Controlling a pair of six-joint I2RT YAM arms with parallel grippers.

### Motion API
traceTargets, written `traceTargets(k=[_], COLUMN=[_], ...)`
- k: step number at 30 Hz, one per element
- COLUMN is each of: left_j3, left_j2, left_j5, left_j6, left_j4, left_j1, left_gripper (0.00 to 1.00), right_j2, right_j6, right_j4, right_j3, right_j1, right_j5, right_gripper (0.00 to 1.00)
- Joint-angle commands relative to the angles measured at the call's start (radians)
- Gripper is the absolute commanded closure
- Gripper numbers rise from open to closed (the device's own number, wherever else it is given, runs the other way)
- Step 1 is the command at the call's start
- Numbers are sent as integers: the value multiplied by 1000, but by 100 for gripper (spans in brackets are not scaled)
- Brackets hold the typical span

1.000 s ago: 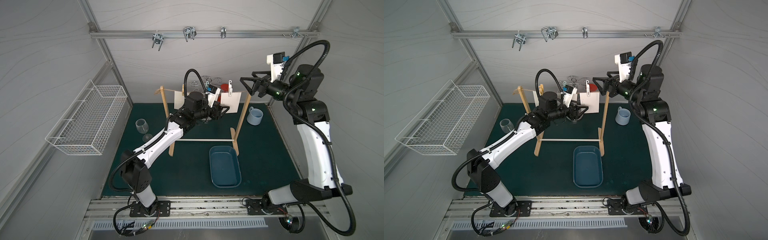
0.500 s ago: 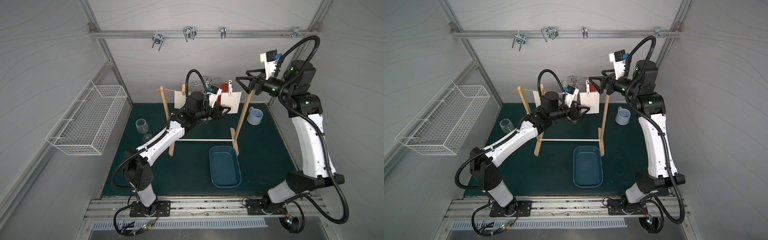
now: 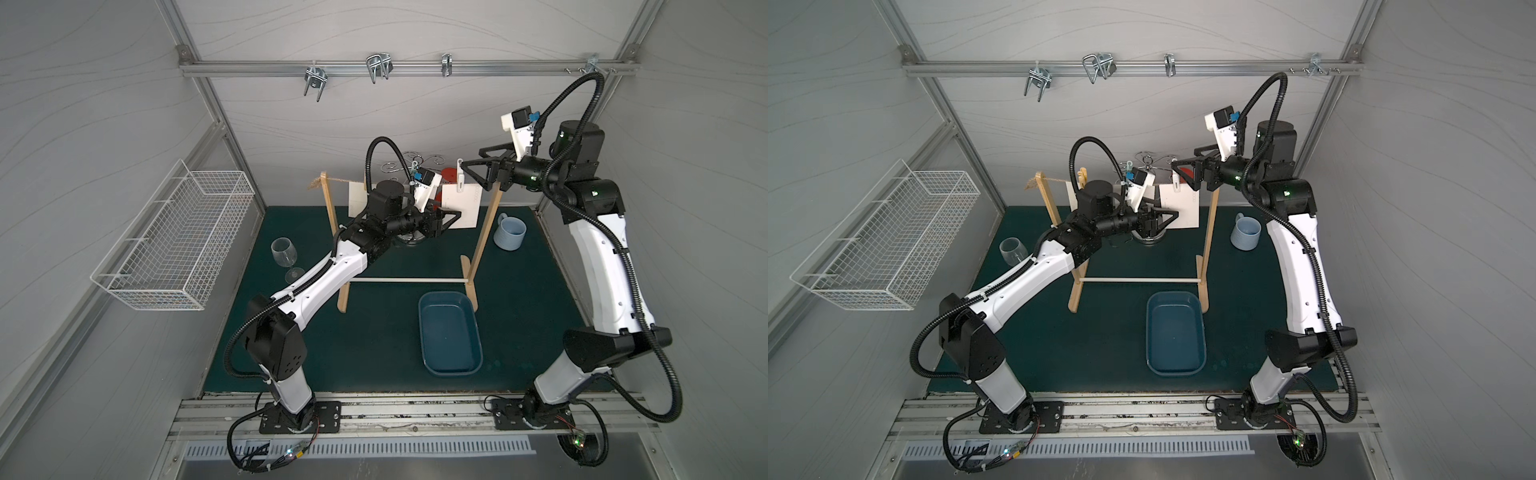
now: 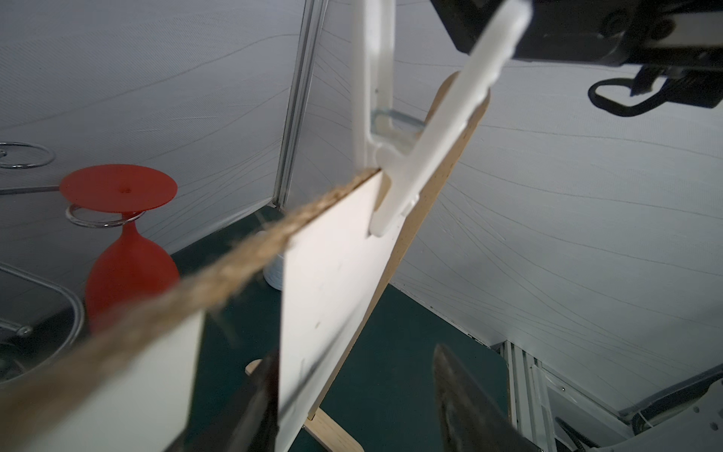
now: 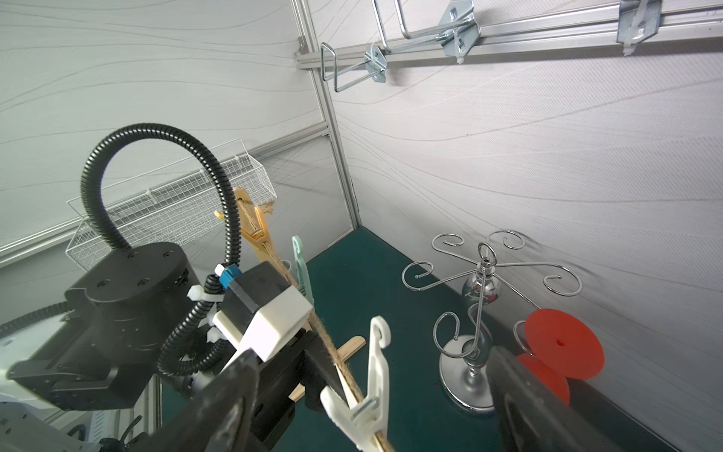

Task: Remove the postcards from the strings
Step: Remove the clamp from the clothesline.

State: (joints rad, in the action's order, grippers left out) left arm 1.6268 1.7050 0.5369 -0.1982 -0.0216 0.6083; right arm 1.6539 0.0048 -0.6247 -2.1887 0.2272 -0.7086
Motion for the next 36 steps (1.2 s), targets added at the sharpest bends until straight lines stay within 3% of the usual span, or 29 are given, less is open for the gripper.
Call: traceTargets(k=[1, 4, 9, 28, 31, 36], left_j3=[28, 23, 24, 4, 3, -24], left_j2=[19, 25, 40, 76, 84, 76], left_j5=[48, 75, 110, 126, 140, 147], left_j6=[-24, -35, -49, -99, -112, -126], left_j4=[-89, -110, -130, -187, -204, -220], left_j1=[-12, -17, -18, -25, -25, -25], left_gripper=[42, 45, 38, 36, 38, 50], right_j2=[2, 8, 14, 8, 9, 10], right_j6=[-33, -39, -42, -55, -54, -64], right_j4=[-17, -17, -17, -30, -31, -35], right_j3=[-23, -27, -29, -32, -31, -31], right_j1=[3, 3, 3, 2, 4, 2], right_j5=[-31, -36, -37, -35, -35, -34], right_gripper=[8, 8, 8, 8, 8, 8])
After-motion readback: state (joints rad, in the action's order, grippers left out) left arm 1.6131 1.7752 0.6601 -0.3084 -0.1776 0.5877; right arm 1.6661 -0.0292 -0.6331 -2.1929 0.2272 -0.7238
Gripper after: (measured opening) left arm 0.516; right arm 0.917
